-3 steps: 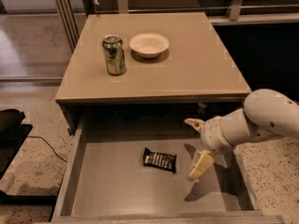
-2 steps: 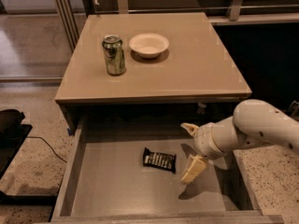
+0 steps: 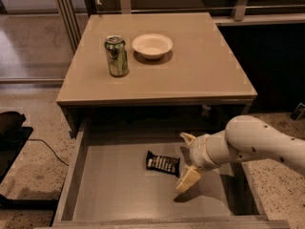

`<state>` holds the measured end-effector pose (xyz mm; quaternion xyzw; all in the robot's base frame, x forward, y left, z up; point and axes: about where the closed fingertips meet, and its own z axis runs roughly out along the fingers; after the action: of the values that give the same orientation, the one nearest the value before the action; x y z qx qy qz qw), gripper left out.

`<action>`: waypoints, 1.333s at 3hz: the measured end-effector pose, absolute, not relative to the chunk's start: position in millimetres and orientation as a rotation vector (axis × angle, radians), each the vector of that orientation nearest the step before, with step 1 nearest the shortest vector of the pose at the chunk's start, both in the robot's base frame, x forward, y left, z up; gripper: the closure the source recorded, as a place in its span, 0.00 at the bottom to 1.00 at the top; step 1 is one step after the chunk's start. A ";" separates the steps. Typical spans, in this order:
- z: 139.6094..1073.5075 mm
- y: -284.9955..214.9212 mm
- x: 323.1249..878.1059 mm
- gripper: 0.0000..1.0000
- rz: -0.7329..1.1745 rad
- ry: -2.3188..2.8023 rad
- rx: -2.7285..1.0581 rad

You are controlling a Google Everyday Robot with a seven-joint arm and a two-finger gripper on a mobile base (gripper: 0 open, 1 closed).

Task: Pick rxbar chocolate from top drawer and place on counter

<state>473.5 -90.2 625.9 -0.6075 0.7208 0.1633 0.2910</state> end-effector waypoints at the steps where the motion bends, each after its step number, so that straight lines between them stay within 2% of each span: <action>1: 602.8 -82.1 472.5 0.00 0.520 1.963 -1.622; 3: 585.0 -74.8 471.4 0.00 0.587 1.985 -1.639; 4: 585.0 -74.8 471.4 0.19 0.587 1.984 -1.639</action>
Offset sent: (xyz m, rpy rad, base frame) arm -0.0013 0.0207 -0.0590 0.0317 0.1921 0.0417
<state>471.4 -74.8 585.0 -0.6015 0.7282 0.2153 0.2481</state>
